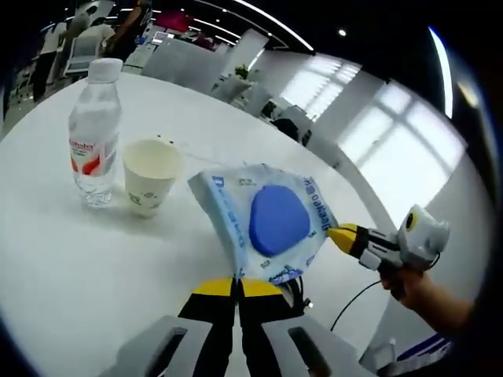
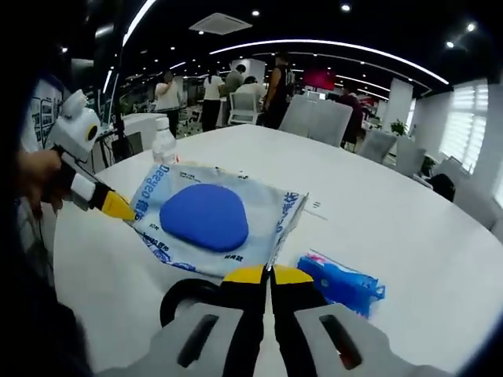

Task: Arrange the tabletop items into an orderly group along one side of the table until the central work area is clear of visible clutter.

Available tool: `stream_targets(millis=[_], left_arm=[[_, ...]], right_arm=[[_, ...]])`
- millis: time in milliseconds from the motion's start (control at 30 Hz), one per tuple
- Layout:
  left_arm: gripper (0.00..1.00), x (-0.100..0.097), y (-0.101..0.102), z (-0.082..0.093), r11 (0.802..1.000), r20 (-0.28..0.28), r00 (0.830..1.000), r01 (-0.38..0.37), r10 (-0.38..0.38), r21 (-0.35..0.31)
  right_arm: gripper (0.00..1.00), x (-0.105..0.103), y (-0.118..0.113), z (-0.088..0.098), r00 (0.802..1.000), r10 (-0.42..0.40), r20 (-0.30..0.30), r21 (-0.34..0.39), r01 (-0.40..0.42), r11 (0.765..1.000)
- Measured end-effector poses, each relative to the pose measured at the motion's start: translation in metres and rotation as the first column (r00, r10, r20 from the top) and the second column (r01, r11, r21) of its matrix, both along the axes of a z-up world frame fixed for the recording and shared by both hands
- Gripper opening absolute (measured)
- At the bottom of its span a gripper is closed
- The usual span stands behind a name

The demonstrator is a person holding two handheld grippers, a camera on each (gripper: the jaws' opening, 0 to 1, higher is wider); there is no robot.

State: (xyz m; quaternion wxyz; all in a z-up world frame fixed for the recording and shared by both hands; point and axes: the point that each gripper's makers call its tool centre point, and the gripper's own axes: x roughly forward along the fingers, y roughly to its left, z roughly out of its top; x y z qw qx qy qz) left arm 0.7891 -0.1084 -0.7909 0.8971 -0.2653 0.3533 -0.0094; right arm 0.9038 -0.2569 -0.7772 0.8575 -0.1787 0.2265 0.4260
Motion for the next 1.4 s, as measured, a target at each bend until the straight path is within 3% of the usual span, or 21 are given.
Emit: stream_targets(millis=[400, 600, 833, 1167, 1400], left_arm=[[0.0, 0.027, 0.016, -0.013, 0.999, -0.032, 0.999, 0.024, -0.023, 0.034], [0.0, 0.046, 0.032, -0.029, 0.998, -0.066, 0.997, 0.029, -0.025, 0.049], [0.0, 0.065, 0.035, -0.038, 0.997, -0.097, 0.995, 0.042, -0.036, 0.064], [0.0, 0.066, 0.048, -0.058, 0.998, -0.136, 0.991, 0.006, 0.003, 0.067], [0.0, 0.065, 0.052, -0.064, 0.997, -0.159, 0.987, -0.011, 0.024, 0.077]], right_arm=[[0.0, 0.004, 0.003, -0.011, 0.999, -0.03, -0.028, -0.005, 0.03, 1.0], [0.0, 0.009, 0.01, -0.021, 0.998, -0.033, -0.047, -0.027, 0.032, 0.999], [0.0, 0.014, 0.014, -0.021, 0.998, -0.032, -0.053, -0.039, 0.03, 0.999], [0.0, 0.019, 0.024, -0.039, 0.994, -0.012, -0.109, -0.06, 0.006, 0.998], [0.0, 0.024, 0.03, -0.063, 0.987, -0.015, -0.157, -0.089, 0.001, 0.996]])
